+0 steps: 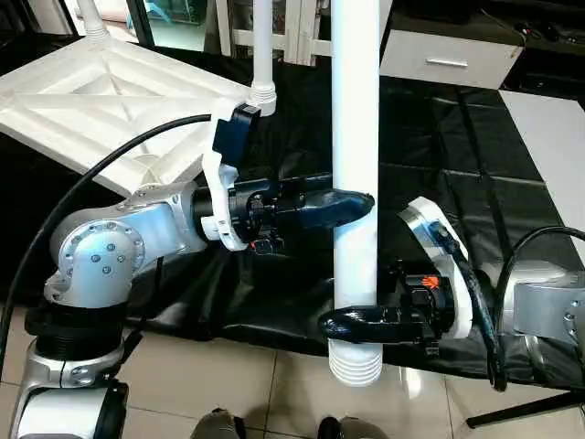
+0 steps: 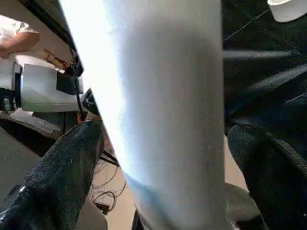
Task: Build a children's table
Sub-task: Pick table leg
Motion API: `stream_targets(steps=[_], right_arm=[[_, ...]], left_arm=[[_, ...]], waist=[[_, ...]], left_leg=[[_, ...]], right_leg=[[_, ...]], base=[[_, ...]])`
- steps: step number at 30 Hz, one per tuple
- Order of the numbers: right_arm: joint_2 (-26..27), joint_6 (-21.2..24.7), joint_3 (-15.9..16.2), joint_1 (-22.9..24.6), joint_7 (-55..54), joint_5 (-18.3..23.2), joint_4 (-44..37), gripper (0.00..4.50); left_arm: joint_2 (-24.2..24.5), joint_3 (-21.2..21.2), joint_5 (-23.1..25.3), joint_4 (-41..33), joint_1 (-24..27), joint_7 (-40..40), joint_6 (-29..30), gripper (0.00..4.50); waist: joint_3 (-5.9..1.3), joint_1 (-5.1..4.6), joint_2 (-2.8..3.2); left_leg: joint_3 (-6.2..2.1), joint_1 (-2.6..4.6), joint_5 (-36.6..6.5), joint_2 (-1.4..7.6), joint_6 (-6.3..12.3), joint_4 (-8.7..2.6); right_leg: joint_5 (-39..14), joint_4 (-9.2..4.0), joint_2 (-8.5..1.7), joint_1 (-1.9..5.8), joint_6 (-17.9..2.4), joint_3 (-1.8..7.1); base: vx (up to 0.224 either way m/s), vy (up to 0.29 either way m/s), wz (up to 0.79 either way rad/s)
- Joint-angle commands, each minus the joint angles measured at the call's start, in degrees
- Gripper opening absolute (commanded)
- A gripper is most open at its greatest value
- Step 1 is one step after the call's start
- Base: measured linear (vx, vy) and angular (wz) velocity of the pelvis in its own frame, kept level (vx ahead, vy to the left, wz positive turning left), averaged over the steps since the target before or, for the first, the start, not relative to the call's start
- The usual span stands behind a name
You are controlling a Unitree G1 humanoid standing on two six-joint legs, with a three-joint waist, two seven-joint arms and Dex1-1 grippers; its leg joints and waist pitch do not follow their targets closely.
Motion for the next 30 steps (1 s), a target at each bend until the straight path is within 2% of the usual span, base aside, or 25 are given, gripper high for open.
stream_targets(steps=[1, 3, 14, 16, 24, 30], right_arm=[[-0.35, -0.65, 0.23, 0.05, -0.27, -0.36, -0.69, 4.50], [-0.48, -0.81, 0.42, -0.04, -0.17, -0.45, -0.53, 4.50], [-0.65, -1.19, 0.93, -0.13, -0.04, -0.76, -0.44, 3.37], [-0.74, -1.23, 0.97, -0.12, 0.00, -0.76, -0.41, 3.37], [-0.82, -1.40, 0.98, 0.05, 0.08, -0.96, -0.38, 2.52], [-0.85, -1.83, 1.13, 0.12, 0.15, -1.05, -0.42, 2.15]], left_arm=[[0.19, -0.98, 0.11, -1.38, -1.22, -0.74, 0.02, 1.77], [0.32, -1.10, 0.01, -1.58, -1.16, -0.92, 0.13, 1.77], [0.59, -1.30, 0.46, -1.28, -1.38, -1.35, -0.22, 1.77], [0.77, -1.30, 0.53, -1.26, -1.40, -1.42, -0.28, 1.77], [0.90, -1.24, 0.60, -1.25, -1.42, -1.48, -0.35, 1.77], [0.89, -1.23, 0.85, -1.25, -1.44, -1.56, -0.45, 1.77]], waist=[[-4.09, -0.07, -0.05], [-4.10, -0.07, -0.08], [-4.20, -0.08, -0.08], [-4.21, -0.04, -0.05], [-4.30, -0.05, -0.08], [-4.44, 0.01, 0.01]], left_leg=[[-1.03, 0.46, -1.67, 3.00, 0.23, -4.45], [-1.05, 0.42, -1.46, 3.03, 0.26, -4.48], [-1.07, 0.39, -0.91, 3.02, 0.44, -4.42], [-1.05, 0.38, -0.97, 2.99, 0.43, -4.41], [-1.02, 0.39, -0.67, 2.99, 0.62, -4.35], [-1.06, 0.40, -0.22, 3.02, 0.72, -4.30]], right_leg=[[-8.93, -4.24, -4.62, 3.53, -11.98, 3.33], [-9.13, -4.23, -4.64, 3.56, -11.80, 3.32], [-7.96, -4.08, -4.58, 3.61, -12.09, 3.29], [-8.16, -4.12, -4.61, 3.64, -11.95, 3.32], [-7.10, -3.99, -4.60, 3.68, -12.35, 3.31], [-6.34, -3.84, -4.60, 3.73, -12.58, 3.28]], base=[[0.000, 0.000, 0.00], [0.000, 0.000, 0.00], [0.000, 0.000, 0.00], [0.000, 0.000, 0.00], [0.000, 0.000, 0.00], [0.000, 0.000, 0.00]])
